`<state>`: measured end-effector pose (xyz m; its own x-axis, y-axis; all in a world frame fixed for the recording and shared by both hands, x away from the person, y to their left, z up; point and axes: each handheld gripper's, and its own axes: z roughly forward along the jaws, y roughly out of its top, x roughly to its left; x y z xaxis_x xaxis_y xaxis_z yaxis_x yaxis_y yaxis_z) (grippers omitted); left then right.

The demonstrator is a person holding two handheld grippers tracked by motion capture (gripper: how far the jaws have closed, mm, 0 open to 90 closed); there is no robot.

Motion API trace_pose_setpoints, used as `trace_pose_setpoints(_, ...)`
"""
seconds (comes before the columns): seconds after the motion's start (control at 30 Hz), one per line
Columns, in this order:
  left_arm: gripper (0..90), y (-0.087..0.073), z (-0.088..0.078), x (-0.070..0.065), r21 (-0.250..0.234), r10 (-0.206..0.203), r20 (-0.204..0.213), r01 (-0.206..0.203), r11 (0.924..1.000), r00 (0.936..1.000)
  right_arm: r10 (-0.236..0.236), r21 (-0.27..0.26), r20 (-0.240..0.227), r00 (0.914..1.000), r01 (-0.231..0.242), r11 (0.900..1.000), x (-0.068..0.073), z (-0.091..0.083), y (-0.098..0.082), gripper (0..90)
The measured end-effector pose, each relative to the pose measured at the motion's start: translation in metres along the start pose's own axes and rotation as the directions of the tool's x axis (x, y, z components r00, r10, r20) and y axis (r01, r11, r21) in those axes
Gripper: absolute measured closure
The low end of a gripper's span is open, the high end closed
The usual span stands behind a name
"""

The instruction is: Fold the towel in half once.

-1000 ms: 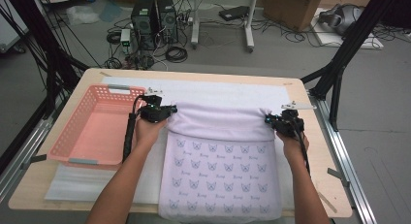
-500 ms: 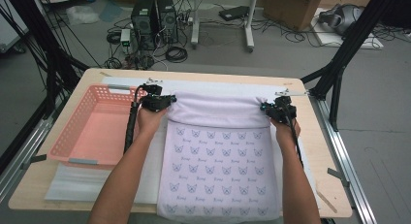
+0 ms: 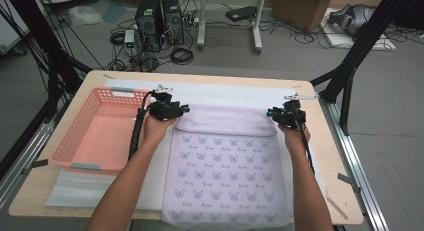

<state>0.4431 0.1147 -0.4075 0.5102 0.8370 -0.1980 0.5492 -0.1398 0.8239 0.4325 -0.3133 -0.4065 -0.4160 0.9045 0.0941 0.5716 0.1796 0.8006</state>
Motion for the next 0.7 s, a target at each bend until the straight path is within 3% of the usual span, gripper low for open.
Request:
trace_pose_setpoints(0.13, 53.2, -0.01, 0.001, 0.001, 0.025, -0.011, 0.001, 0.011, 0.9996, 0.9999, 0.0, 0.041, -0.014, 0.9999, 0.001, 0.999, 0.0, 0.0, -0.007, 68.8)
trace_pose_setpoints(0.2, 52.0, -0.013, 0.003, 0.0, 0.077, -0.015, 0.012, 0.014, 0.9969, 0.9998, 0.009, 0.072, -0.021, 0.9997, -0.008, 0.997, -0.001, 0.002, -0.012, 68.2)
trace_pose_setpoints(0.3, 51.7, -0.016, 0.004, -0.004, 0.091, 0.0, 0.014, -0.001, 0.9959, 0.9999, 0.025, 0.105, -0.041, 0.9989, -0.02, 0.994, -0.002, 0.004, -0.021, 67.9)
trace_pose_setpoints(0.37, 57.5, -0.021, 0.005, -0.006, 0.09, 0.005, 0.008, -0.006, 0.9959, 1.0, 0.027, 0.113, -0.051, 0.9984, -0.021, 0.993, -0.002, 0.006, -0.026, 70.1)
trace_pose_setpoints(0.43, 61.8, -0.027, 0.008, -0.007, 0.122, 0.008, 0.012, -0.01, 0.9924, 0.9999, 0.03, 0.131, -0.065, 0.9974, -0.021, 0.991, -0.001, 0.007, -0.03, 73.2)
trace_pose_setpoints(0.53, 77.3, -0.033, 0.008, -0.012, 0.156, 0.049, 0.017, -0.051, 0.9864, 0.9986, 0.021, 0.145, -0.072, 0.9972, -0.01, 0.989, 0.001, 0.005, -0.03, 85.3)
trace_pose_setpoints(0.57, 81.6, -0.034, 0.007, -0.014, 0.147, 0.059, 0.012, -0.06, 0.9873, 0.9982, 0.008, 0.144, -0.076, 0.9971, 0.003, 0.99, 0.002, 0.005, -0.03, 86.5)
trace_pose_setpoints(0.7, 83.3, -0.041, 0.001, -0.016, 0.107, 0.059, 0.002, -0.059, 0.9925, 0.9982, -0.014, 0.15, -0.075, 0.9971, 0.025, 0.988, 0.006, 0.001, -0.029, 87.4)
